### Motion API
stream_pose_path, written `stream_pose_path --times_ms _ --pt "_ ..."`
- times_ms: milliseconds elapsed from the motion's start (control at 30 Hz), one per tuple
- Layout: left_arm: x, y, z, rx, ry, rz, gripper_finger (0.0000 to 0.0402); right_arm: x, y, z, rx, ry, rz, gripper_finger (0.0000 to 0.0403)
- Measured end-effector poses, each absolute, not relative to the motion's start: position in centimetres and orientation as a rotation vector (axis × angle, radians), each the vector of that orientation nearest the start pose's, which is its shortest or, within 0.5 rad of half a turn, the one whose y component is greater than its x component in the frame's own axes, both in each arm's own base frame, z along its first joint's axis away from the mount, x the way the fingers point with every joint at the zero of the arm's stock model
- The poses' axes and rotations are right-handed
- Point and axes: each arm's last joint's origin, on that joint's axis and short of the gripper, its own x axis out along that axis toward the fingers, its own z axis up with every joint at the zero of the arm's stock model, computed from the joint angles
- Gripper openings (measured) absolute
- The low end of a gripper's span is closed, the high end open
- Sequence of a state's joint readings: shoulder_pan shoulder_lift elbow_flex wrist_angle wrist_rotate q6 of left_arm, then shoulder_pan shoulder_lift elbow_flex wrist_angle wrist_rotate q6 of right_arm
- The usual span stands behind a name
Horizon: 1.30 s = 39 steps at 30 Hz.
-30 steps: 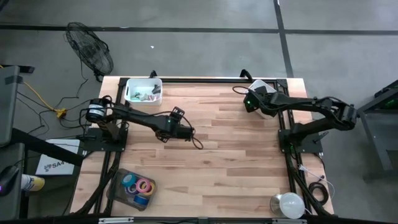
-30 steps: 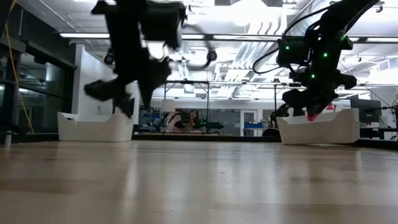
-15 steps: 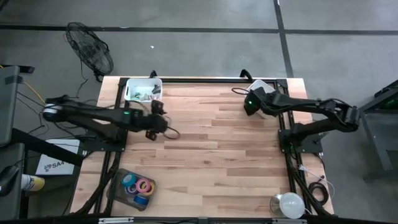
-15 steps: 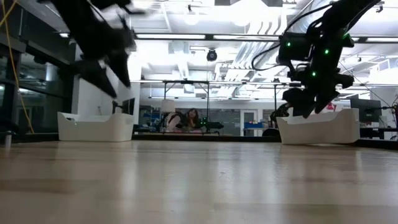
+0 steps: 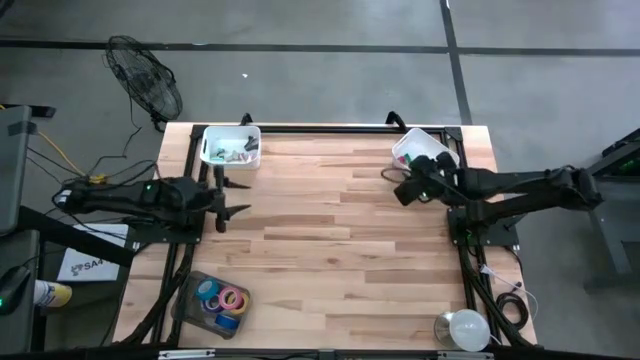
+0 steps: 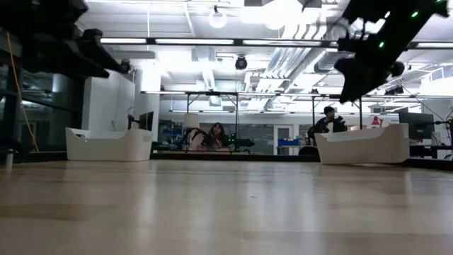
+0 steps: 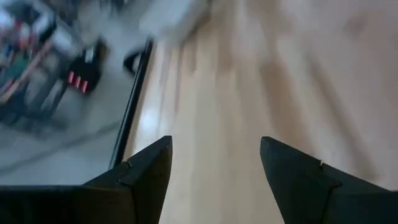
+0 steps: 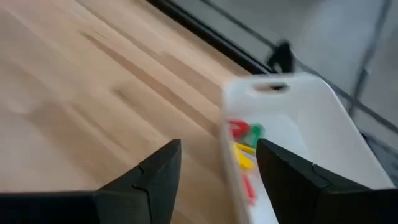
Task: Pick and place Stapler, Stapler remover, tape
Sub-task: Return to Home Position
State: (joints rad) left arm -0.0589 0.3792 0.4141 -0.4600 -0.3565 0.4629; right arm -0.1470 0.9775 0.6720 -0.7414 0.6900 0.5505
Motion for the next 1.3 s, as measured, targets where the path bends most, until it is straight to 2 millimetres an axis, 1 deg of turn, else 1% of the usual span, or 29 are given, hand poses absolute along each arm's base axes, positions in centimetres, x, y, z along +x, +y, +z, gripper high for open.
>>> stream_pose_path --times_ms 133,233,300,367,433,633,800,967,1033,1133,1200,1300 --pt "10.0 0.1 21.2 0.501 0.288 0.129 0.0239 16.8 -2.2 23.4 0.169 0.647 -0.926 0.0201" --pt "10.1 -0.1 19.5 0.492 0.185 0.069 0.0239 17.2 -0.9 22.3 0.17 0.53 -0.802 0.02" --pt "10.1 -0.2 19.0 0.486 0.129 0.056 0.0239 17.2 -0.3 21.3 0.191 0.462 -0.692 0.0201" --pt "9.9 -0.2 18.6 0.486 0.114 0.056 0.0239 17.1 0.2 20.7 0.212 0.38 -0.598 0.0201" --pt "9.8 -0.2 18.3 0.485 0.102 0.059 0.0239 16.6 0.4 20.2 0.224 0.306 -0.54 0.02" --pt "9.3 -0.3 18.2 0.499 -0.019 0.023 0.0239 14.4 0.2 18.3 0.247 0.123 -0.485 0.0201" --pt "9.4 -0.3 18.0 0.503 -0.007 0.022 0.0239 12.8 0.2 17.6 0.227 -0.022 -0.365 0.02" --pt "9.4 -0.4 18.3 0.514 -0.045 0.003 0.0239 11.8 0.2 17.2 0.225 -0.066 -0.323 0.0201" --pt "9.4 -0.4 18.4 0.516 -0.059 -0.005 0.0239 11.6 0.2 17.2 0.217 -0.049 -0.296 0.02" --pt "9.4 -0.5 18.4 0.517 -0.058 -0.016 0.0239 11.3 0.5 17.5 0.193 -0.058 -0.179 0.0201" --pt "9.4 -0.5 18.4 0.517 -0.059 -0.021 0.0239 11.0 0.6 17.5 0.19 -0.054 -0.135 0.0201" --pt "9.4 -0.5 18.2 0.528 -0.042 -0.014 0.0239 10.7 0.5 17.1 0.175 -0.014 -0.163 0.02"
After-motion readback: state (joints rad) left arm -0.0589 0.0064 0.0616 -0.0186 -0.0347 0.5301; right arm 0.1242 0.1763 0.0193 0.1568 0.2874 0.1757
